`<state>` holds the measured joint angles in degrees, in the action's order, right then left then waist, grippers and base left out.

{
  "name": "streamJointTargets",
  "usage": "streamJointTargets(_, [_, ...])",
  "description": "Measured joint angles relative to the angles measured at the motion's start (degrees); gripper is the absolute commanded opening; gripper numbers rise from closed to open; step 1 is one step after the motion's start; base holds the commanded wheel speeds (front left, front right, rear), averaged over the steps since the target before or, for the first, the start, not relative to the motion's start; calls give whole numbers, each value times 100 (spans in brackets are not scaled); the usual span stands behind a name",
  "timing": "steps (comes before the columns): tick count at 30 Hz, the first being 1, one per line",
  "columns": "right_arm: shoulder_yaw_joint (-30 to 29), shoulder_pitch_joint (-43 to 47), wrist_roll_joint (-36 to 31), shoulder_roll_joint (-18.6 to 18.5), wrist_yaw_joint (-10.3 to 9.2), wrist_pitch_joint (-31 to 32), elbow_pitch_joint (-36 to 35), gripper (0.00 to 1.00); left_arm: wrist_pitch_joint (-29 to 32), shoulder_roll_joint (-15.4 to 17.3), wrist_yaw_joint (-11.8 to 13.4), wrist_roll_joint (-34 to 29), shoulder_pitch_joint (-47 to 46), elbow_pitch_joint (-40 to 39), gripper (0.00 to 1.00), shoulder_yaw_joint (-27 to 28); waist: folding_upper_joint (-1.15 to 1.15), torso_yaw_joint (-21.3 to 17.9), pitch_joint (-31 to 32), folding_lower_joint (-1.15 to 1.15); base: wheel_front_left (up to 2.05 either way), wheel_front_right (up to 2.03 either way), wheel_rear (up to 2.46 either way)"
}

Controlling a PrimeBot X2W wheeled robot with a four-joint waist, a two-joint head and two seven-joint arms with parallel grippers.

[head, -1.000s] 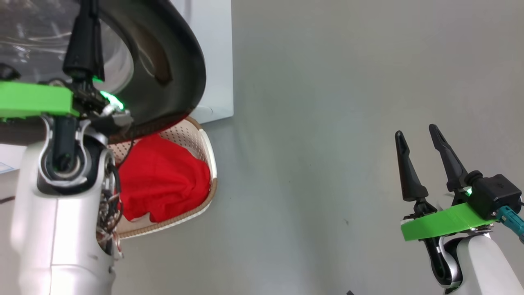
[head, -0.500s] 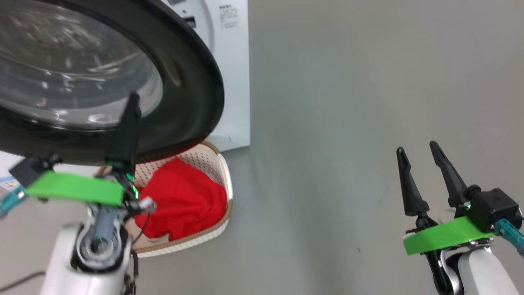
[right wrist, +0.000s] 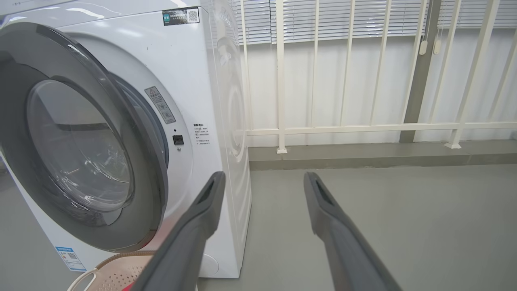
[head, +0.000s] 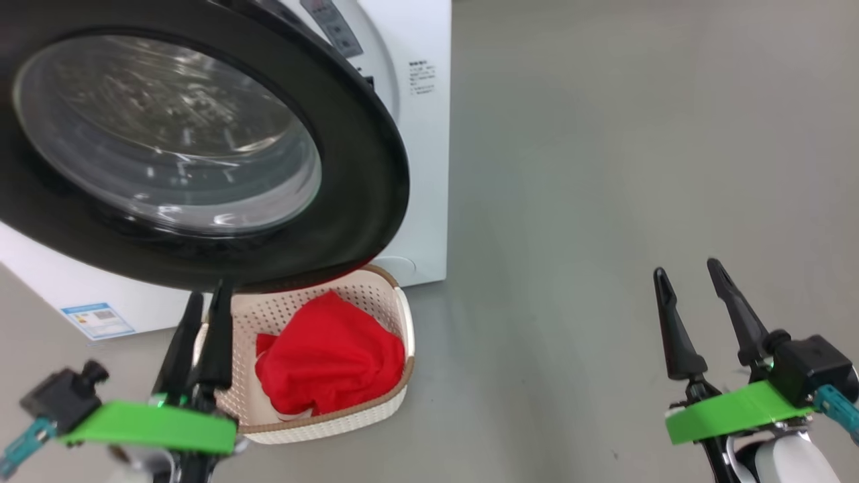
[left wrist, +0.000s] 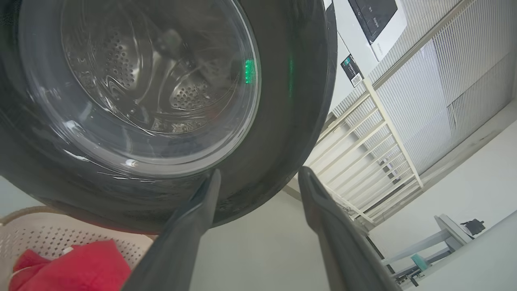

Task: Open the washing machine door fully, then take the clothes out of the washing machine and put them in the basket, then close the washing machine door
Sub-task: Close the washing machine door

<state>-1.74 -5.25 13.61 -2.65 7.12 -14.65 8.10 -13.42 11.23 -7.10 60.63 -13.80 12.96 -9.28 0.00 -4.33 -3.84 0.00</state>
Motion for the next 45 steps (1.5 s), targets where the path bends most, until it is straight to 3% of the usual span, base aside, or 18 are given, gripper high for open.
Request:
streamJointTargets(5, [-96,202,0,2,0,0,-46,100,-89,114,0,-972,437,-34,100,165,0,123,137,0,0,0,0])
streamJointTargets(11, [-126,274,0,3,0,1,-132,100,-91,-97,0,-1952,806,-382,100,730,0,250,212,0,0,0,0])
streamJointTargets(23, [-129,411,8,5,0,1,-271,100,-105,-286,-5,-4028,1240,-706,100,1146,0,355,236,0,0,0,0])
streamJointTargets(27, [-129,411,8,7,0,0,-314,100,-105,-333,-5,-4339,1329,-682,100,1268,0,345,232,0,0,0,0])
streamJointTargets(32, [-136,412,8,9,0,0,-366,100,-105,-471,-7,-4353,1390,-686,100,1370,0,356,229,0,0,0,0])
streamJointTargets(45, [-125,510,8,21,0,1,-376,100,-105,-463,-7,-4352,1398,-570,100,1366,0,383,282,0,0,0,0])
